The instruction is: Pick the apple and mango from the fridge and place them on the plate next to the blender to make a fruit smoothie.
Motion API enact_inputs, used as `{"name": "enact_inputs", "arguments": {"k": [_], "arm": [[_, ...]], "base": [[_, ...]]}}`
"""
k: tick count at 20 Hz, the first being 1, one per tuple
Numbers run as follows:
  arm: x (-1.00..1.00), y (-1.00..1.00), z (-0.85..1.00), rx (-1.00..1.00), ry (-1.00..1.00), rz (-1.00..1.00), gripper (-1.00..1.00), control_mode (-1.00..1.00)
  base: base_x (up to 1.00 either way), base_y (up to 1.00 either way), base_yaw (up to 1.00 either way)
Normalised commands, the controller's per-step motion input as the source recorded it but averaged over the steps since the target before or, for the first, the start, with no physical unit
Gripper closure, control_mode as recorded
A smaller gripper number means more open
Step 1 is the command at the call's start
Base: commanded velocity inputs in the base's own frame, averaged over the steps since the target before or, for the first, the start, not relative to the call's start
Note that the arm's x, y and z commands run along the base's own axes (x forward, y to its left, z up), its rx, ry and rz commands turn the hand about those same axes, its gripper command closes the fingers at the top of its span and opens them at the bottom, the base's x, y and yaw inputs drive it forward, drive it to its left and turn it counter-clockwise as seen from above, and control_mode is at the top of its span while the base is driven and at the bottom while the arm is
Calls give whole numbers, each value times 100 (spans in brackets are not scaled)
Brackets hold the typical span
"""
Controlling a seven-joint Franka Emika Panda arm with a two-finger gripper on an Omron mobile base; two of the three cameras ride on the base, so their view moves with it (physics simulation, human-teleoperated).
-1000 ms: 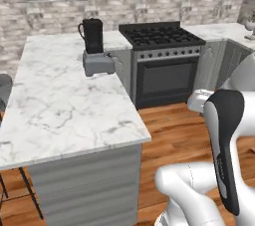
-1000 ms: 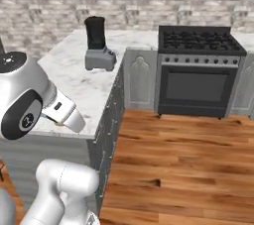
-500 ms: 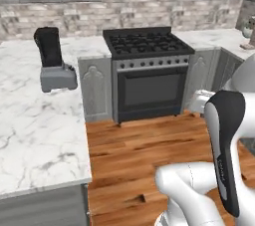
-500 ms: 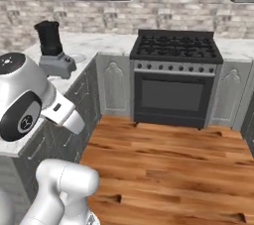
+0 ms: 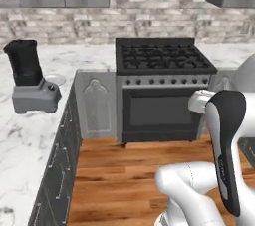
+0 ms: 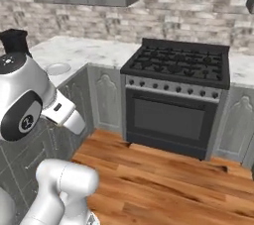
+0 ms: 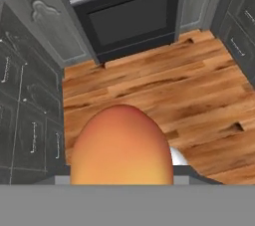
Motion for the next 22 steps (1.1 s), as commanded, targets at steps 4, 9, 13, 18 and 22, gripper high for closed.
{"name": "enact_inputs", "arguments": {"k": [4, 9, 13, 18, 22], "arm": [[0, 0, 0, 0, 0, 0, 100, 100], [0, 0, 0, 0, 0, 0, 100, 100], [0, 0, 0, 0, 0, 0, 100, 100], [0, 0, 0, 0, 0, 0, 100, 100], [0, 0, 0, 0, 0, 0, 100, 100]], "base": [[100, -79, 34], [100, -50, 45], [100, -28, 62], [100, -31, 66], [100, -38, 69]]}}
